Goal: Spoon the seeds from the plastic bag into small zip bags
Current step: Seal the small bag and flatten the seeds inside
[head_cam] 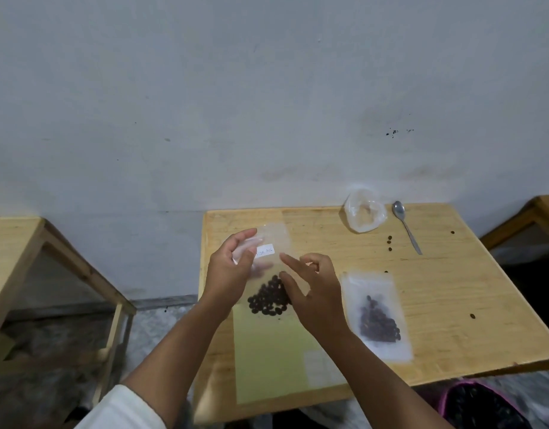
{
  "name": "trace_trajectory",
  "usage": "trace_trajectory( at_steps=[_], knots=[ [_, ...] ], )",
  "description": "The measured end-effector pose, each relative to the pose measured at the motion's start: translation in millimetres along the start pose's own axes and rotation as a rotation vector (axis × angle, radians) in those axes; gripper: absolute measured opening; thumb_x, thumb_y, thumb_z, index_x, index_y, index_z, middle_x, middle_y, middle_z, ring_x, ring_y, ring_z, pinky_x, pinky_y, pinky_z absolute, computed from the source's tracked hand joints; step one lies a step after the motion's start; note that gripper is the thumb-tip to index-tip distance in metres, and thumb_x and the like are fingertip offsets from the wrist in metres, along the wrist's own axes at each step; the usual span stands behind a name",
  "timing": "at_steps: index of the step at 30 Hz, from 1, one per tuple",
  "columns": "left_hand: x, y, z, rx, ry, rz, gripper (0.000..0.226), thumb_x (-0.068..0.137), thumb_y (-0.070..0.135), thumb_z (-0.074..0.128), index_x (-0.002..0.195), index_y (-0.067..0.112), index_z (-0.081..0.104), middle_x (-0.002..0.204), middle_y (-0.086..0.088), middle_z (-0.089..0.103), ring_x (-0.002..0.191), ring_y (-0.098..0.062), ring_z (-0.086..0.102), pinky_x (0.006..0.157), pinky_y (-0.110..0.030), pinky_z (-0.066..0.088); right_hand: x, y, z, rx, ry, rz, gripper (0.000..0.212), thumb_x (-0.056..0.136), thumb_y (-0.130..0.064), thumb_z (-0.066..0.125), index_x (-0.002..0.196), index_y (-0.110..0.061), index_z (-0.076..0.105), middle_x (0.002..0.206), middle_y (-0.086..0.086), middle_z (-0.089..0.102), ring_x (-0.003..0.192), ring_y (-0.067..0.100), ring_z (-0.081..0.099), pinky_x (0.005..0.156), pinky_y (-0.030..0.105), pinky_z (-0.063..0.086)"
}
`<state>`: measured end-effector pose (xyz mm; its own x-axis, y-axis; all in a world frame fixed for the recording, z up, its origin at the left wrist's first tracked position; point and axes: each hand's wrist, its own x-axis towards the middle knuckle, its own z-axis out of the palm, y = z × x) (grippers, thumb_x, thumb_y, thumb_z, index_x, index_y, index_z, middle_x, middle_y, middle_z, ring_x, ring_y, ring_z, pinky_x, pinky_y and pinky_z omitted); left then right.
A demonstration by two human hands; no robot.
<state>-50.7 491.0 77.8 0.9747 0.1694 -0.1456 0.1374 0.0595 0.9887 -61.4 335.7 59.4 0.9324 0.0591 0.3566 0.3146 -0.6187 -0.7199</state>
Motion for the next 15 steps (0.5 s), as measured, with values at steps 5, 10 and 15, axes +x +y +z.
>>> trace_trajectory(
  at_steps=[5,10,15],
  knots=[
    [40.7,-17.3,12.2,0.056,0.007,-0.066,0.03,0.09,0.018,0.06,0.118,0.028,0.057,0.12,0.001,0.059,0.091,-0.011,0.067,0.07,-0.02,0.054,27.4,27.1,4.3,0.186,-0.151,0.291,0.03,0.086,-0.016,0.066,0.11,-0.033,0.066,0.081,-0.013,0.064,0.077,-0.007,0.057,0.066,0.005,0.042],
    [75.6,-55.6,19.8,0.48,0.062,-0.063,0.038,0.081,0.018,0.068,0.118,0.025,0.06,0.125,0.005,0.059,0.099,-0.005,0.06,0.086,-0.012,0.046,66.0,64.5,27.8,0.206,-0.185,0.543,0.027,0.085,-0.017,0.064,0.11,-0.027,0.069,0.095,-0.007,0.069,0.087,0.002,0.06,0.086,0.021,0.051],
    [97.0,-88.8,32.0,0.766,0.024,-0.134,0.049,0.083,0.016,0.067,0.13,0.011,0.054,0.146,-0.001,0.04,0.125,-0.016,0.048,0.106,-0.02,0.031,91.1,98.2,58.9,0.031,-0.303,0.521,0.027,0.086,-0.017,0.061,0.112,-0.018,0.068,0.111,0.005,0.068,0.102,0.015,0.06,0.082,0.009,0.036]
  ],
)
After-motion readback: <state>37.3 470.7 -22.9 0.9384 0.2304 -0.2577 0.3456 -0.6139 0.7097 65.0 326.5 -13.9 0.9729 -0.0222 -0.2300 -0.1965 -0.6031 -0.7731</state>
